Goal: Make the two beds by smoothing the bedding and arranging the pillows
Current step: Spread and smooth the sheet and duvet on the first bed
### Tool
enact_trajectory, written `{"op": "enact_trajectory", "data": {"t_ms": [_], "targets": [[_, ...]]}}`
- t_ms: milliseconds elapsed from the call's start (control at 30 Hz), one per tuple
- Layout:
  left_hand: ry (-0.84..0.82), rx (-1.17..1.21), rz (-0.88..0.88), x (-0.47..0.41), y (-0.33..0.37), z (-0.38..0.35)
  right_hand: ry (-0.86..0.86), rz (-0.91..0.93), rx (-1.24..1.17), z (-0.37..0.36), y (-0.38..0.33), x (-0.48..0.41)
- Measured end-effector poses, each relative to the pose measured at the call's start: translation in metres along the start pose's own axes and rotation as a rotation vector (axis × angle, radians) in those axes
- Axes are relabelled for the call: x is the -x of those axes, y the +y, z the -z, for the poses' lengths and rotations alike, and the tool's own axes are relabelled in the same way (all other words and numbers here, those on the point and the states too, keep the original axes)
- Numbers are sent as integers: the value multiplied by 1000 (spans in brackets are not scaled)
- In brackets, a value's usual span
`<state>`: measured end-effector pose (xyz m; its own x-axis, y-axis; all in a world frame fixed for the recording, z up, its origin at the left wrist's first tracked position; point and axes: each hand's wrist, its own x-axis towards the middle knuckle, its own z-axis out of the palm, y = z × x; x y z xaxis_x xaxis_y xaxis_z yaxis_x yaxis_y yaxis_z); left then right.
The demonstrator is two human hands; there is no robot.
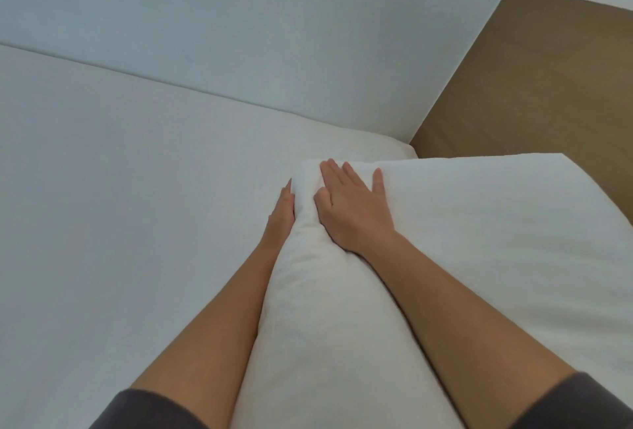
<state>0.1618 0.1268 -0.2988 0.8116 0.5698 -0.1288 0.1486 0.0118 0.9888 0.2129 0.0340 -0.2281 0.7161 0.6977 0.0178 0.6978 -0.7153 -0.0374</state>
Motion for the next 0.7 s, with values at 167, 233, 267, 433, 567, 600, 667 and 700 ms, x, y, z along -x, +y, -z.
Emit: {"op": "enact_trajectory", "data": {"t_ms": [167,233,267,433,567,600,667,700], "targets": [[-34,-270,-63,6,-11,-6,-20,-27,-39,-35,2,10],[-72,-158,-53,12,-12,1,-10,-27,-43,-32,1,9],[-91,-106,-39,19,-9,4,-6,-25,-36,-27,0,10],[-106,286,27,80,-3,22,-41,3,-35,6,-23,46],[-125,151,-13,104,-9,21,-38,7,40,5,-36,66],[-135,184,8,108,-8,25,-65,6,36,8,-39,66],[-161,251,49,114,-5,31,-134,17,8,21,-40,65],[-203,255,35,123,-2,36,-169,27,-11,31,-40,73]]}}
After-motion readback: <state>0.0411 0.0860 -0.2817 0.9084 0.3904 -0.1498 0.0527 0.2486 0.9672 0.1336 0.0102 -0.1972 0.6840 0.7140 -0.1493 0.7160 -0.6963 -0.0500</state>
